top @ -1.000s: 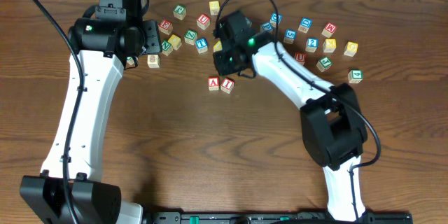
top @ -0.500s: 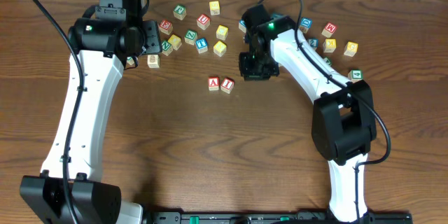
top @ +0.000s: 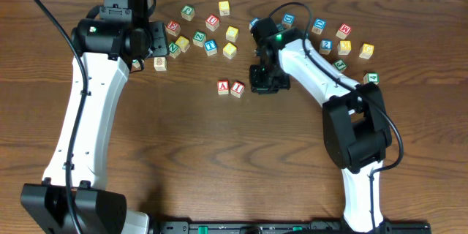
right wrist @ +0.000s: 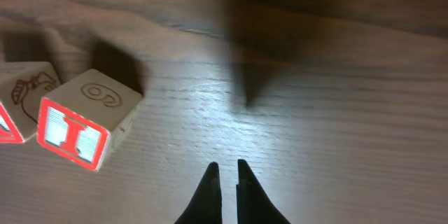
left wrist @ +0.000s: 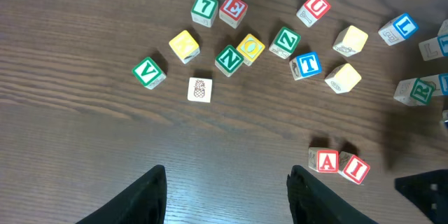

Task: Spell out AI2
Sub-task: 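Lower the right gripper and push the red I block against the A block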

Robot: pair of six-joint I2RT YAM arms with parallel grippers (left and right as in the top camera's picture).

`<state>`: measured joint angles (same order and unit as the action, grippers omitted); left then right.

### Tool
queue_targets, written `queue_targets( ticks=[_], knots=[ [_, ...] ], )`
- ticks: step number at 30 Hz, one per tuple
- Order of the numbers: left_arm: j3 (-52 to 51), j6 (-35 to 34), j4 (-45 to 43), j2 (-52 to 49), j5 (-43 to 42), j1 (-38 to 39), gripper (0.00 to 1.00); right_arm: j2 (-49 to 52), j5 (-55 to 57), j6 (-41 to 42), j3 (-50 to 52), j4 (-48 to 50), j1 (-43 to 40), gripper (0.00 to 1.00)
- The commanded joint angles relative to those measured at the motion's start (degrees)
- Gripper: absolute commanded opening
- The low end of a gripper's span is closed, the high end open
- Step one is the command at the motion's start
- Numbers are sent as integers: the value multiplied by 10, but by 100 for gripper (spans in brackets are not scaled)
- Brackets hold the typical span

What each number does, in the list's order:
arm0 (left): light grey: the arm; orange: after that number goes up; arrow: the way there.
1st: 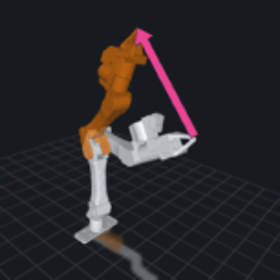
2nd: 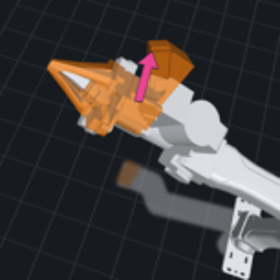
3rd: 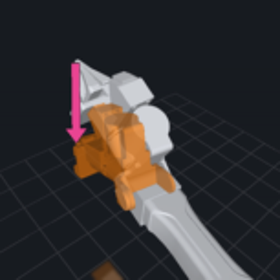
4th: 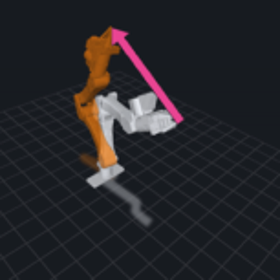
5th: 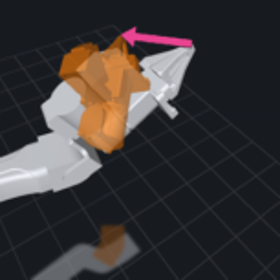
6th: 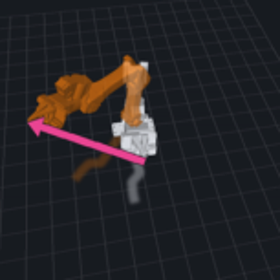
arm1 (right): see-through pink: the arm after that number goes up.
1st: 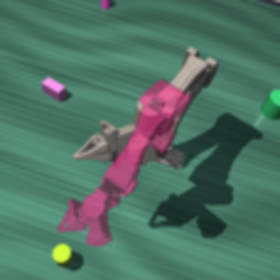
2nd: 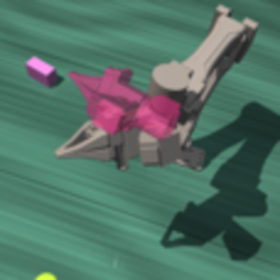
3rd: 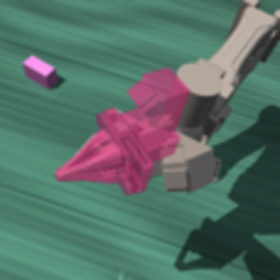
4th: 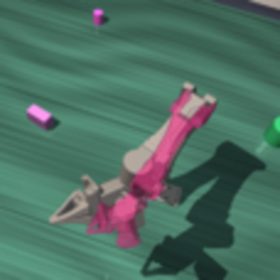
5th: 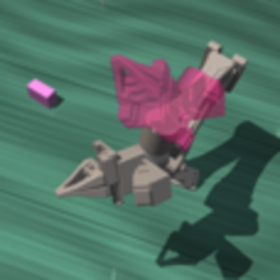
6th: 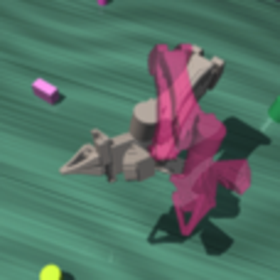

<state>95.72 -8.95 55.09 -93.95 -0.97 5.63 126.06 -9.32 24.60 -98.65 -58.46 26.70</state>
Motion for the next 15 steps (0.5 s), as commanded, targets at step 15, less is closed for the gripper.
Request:
queue_targets(
  ticks=[15],
  knots=[
    [0,5,1,0,1,-2,55,3,16,7,18,107,51,6]
  ],
)
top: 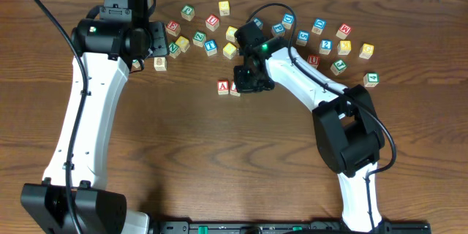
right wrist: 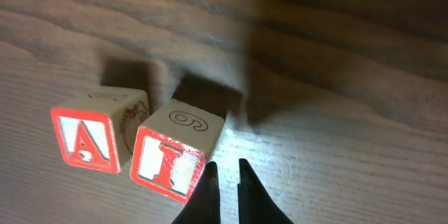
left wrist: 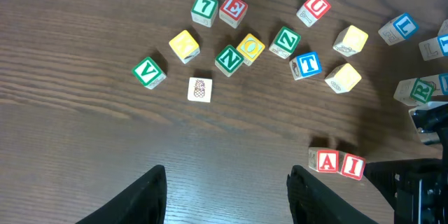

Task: Spell out AI2
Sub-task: 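Lower the right gripper and push the red I block against the A block, then move the left gripper down to the left side of the red A block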

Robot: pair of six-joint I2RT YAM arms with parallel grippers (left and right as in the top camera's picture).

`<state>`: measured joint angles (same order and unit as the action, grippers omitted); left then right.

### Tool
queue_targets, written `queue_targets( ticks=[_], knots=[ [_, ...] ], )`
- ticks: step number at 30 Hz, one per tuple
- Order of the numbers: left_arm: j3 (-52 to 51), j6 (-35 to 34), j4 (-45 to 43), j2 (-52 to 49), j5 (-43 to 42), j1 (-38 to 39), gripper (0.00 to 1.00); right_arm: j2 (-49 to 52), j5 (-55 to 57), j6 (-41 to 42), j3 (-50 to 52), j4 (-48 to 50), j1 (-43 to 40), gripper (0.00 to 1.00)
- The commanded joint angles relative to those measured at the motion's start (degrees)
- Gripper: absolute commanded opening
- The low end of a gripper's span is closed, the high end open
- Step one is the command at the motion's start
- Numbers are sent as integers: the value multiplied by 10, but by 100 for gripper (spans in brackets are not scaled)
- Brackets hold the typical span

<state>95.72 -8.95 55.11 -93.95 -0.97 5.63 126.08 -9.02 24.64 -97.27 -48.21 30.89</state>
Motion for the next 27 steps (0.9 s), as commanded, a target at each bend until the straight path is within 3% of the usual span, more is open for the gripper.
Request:
queue_targets(
  ticks=[1,13,19,27],
  knots=[
    [0,5,1,0,1,-2,55,3,14,6,4,7,10,6],
    [-18,-26,3,-2,-1,0,55,3,14,6,4,31,10,8],
    [-54,-25,-2,-3,-56,0,55,3,14,6,4,33,9,9],
    [-73,-25,-1,-3,-60,0,54,1,13,1,-9,25,5,10]
  ],
)
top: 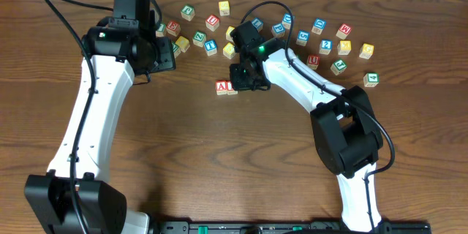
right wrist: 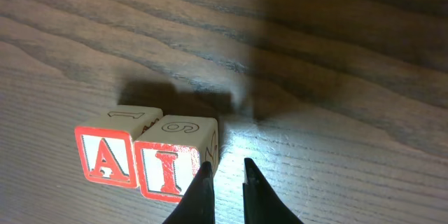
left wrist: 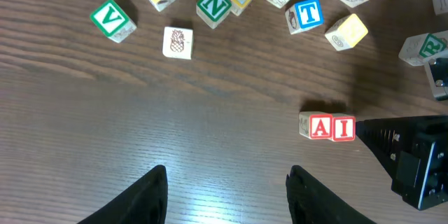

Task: Spell out AI2
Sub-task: 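Move the left gripper down to the left side of the red A block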

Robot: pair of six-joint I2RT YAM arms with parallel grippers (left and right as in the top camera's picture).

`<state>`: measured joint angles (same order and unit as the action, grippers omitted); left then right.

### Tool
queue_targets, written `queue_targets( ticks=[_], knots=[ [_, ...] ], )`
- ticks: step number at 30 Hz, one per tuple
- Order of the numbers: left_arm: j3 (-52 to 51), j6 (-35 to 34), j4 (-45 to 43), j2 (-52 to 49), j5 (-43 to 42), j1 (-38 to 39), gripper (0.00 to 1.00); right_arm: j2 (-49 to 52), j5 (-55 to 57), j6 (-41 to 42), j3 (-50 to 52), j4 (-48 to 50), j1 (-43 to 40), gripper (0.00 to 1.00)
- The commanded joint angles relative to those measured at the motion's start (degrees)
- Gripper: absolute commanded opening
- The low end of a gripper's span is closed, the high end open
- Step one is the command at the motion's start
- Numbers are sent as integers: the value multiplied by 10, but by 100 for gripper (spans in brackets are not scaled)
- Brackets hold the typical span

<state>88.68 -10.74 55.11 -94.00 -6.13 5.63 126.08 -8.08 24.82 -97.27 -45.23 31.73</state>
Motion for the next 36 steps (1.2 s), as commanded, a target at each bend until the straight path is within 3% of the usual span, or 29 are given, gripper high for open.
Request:
queue_targets(
  ticks=[1,13,20,25,36],
  knots=[
    [-3,-7,-1,-3,-9,0,54,1,4,-3,-13,-9,-6,10],
    [-50,-10,-16,-3,-15,0,42,0,4,-13,-24,-17,-23,14],
    [-88,-19,-57,-4,-63,12,25,0,18,-13,-24,-21,-23,15],
    [-112,-25,-76,-5,-63,30,19,0,37,-2,-24,-23,-23,16],
    [-128,-46,-108,-91,-64,71,12,1,72,9,-16,-21,-24,29]
  ],
)
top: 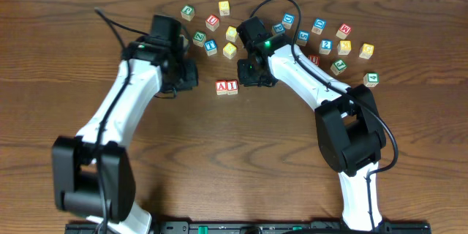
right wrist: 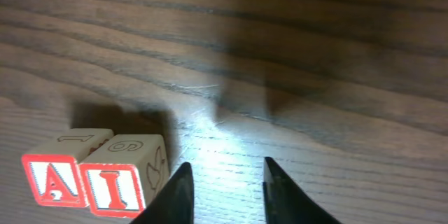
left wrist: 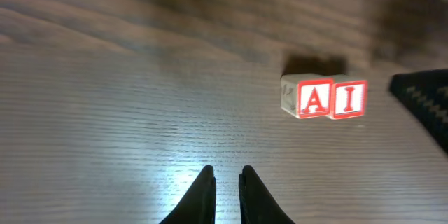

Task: Spell out AI2
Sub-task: 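Move the left gripper down to the left side of the red A block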

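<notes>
The red A block (top: 221, 86) and red I block (top: 232, 86) stand side by side, touching, mid-table. In the left wrist view the A block (left wrist: 313, 98) and I block (left wrist: 348, 98) read in a straight row. My left gripper (left wrist: 224, 176) is shut, low over bare wood to the left of the A block. My right gripper (right wrist: 225, 175) is open just right of the I block (right wrist: 115, 182), with nothing between its fingers. Beside it the A block (right wrist: 52, 182) shows. I cannot pick out a block with a 2.
Several loose letter blocks lie along the back of the table, one cluster (top: 212, 29) behind the pair and another (top: 333, 44) to the right. A green numbered block (top: 371, 78) sits far right. Both arms flank the pair closely.
My left gripper has come from the back left down to the table left of the A block and has shut. My right gripper has opened and stands slightly back from the I block.
At first the I block stood skewed beside the A block, my right gripper shut to its right. Then the shut fingers were against the I block. Then A and I stood flush in a row. Now the right gripper is open and the left is shut nearby.
</notes>
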Robot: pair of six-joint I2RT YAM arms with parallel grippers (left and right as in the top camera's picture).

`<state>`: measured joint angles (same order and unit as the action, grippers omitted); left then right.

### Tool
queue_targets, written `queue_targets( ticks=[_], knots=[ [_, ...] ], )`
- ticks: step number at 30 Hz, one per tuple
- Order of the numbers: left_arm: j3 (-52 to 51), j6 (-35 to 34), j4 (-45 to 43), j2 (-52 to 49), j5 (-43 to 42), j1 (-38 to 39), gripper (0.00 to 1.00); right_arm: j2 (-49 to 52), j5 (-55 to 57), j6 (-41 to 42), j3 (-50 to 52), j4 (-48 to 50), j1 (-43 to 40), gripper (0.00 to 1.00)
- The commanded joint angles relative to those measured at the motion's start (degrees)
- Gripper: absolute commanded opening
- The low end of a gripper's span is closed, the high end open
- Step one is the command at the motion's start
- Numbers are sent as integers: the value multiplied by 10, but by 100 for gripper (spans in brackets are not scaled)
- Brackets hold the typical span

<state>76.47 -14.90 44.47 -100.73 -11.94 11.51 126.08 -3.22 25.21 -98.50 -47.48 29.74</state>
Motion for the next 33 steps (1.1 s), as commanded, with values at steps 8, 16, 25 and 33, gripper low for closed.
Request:
queue_targets(
  ticks=[8,16,25,33],
  knots=[
    [-5,-5,-11,-58,-6,24,13,1,24,5,11,17,-4,37],
    [-5,-5,-28,-95,-35,25,8,1,24,5,11,17,-4,41],
    [-5,-4,-50,-100,-43,42,8,1,24,5,11,19,-4,43],
    [-5,-4,-75,-109,-39,63,8,1,24,5,11,18,-4,43]
  ],
)
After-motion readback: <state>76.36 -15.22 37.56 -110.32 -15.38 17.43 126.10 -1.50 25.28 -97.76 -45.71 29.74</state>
